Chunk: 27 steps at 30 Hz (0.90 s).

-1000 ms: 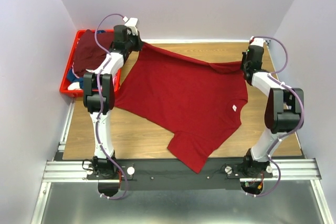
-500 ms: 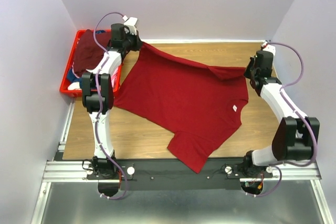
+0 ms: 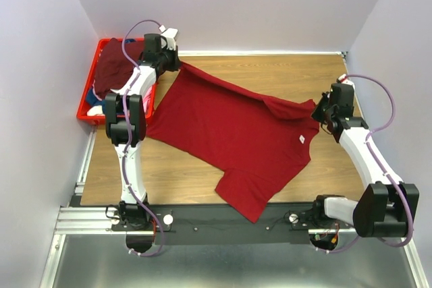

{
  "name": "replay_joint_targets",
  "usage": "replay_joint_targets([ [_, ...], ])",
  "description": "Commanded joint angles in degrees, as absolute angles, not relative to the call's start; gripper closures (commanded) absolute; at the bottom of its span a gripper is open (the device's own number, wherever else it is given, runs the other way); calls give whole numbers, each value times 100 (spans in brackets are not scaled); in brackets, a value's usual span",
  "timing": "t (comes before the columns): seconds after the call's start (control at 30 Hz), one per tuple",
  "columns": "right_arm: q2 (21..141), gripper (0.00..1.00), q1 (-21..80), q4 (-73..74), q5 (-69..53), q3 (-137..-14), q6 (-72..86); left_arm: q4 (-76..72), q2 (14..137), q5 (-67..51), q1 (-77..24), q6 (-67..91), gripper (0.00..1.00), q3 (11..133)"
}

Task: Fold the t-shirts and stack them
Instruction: Fold the tshirt

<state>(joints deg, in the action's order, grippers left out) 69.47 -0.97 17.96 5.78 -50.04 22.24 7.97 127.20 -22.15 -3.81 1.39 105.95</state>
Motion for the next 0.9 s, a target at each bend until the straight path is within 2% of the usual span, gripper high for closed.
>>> replay_joint_targets([
  [0.0,6724,99,-141,2311,317,-4720,2390,1195,12665,-1802,-352,-104,100,10591],
  [0.73,6899,99,-141,2795,-219,-3990,2575,2373,12964,-229,-580,-211,100,11012],
  [0.87,6987,99,-141,2804,-246,-3955,2575,2434,13016,-167,-642,-237,96,11065],
])
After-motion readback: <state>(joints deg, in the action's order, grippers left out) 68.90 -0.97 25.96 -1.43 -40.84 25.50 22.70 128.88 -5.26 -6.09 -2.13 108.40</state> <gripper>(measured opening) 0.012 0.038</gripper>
